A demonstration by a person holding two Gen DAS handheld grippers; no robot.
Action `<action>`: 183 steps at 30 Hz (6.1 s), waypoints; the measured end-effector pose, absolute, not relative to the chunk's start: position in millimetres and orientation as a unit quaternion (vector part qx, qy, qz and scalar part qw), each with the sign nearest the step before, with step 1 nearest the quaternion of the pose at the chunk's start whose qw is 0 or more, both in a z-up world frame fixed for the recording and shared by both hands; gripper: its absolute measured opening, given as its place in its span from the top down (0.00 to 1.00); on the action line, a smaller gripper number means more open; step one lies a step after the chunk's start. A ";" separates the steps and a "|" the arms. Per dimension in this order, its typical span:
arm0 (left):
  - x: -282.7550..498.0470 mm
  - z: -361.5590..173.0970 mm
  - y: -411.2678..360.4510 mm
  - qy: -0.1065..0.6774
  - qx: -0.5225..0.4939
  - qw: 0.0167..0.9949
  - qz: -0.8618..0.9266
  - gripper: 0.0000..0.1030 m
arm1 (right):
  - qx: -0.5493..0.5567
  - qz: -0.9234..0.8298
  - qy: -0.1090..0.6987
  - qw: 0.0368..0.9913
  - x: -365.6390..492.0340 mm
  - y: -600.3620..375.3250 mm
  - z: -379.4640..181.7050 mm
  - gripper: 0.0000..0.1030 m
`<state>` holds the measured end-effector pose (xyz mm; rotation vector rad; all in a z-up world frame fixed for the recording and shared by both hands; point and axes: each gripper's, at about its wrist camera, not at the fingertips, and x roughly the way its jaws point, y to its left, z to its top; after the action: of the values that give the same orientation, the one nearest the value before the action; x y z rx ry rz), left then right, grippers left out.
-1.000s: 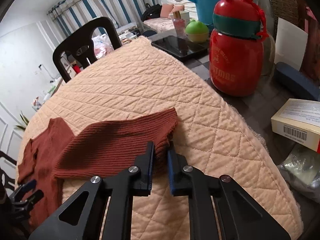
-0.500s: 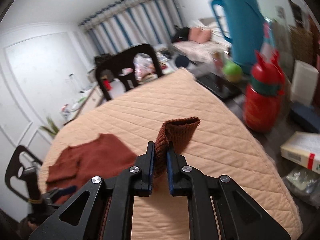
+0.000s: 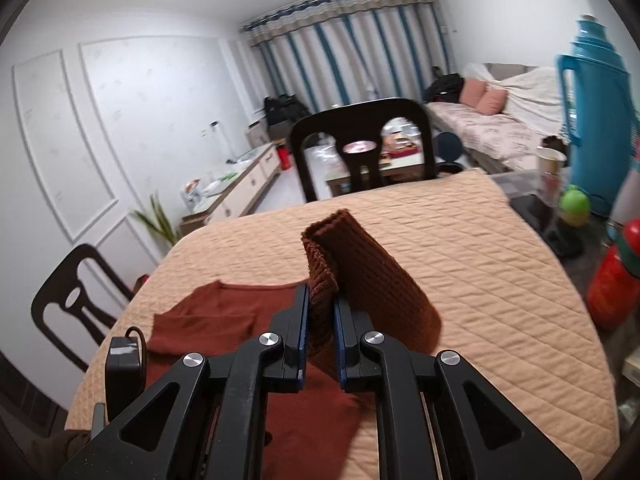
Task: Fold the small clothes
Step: 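Fold the held sleeve across the body with the right tool, then release, then move both tools to the sweater hem, then grasp the hem with the left tool while the right tool grasps the hem too, then lift the held hem with both tools and fold it over toward the collar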
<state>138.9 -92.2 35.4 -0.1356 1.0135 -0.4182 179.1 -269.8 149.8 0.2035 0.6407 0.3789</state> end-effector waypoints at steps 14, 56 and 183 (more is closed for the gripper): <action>115.0 39.4 -7.8 0.467 -0.100 0.867 -0.142 0.09 | 0.075 0.261 0.353 0.896 200.0 -185.4 126.8 0.89; 45.0 30.6 74.5 0.467 -0.145 0.869 -0.070 0.09 | 0.059 0.247 0.428 0.867 155.8 -208.0 81.1 0.65; -42.4 94.5 85.4 0.363 -0.234 0.886 -0.166 0.89 | 0.188 0.261 0.326 0.889 -5.2 -286.9 109.0 0.94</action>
<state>-42.4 85.4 94.5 -0.4857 0.7557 -0.3457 -5.2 -286.9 109.0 0.3906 0.6769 0.5412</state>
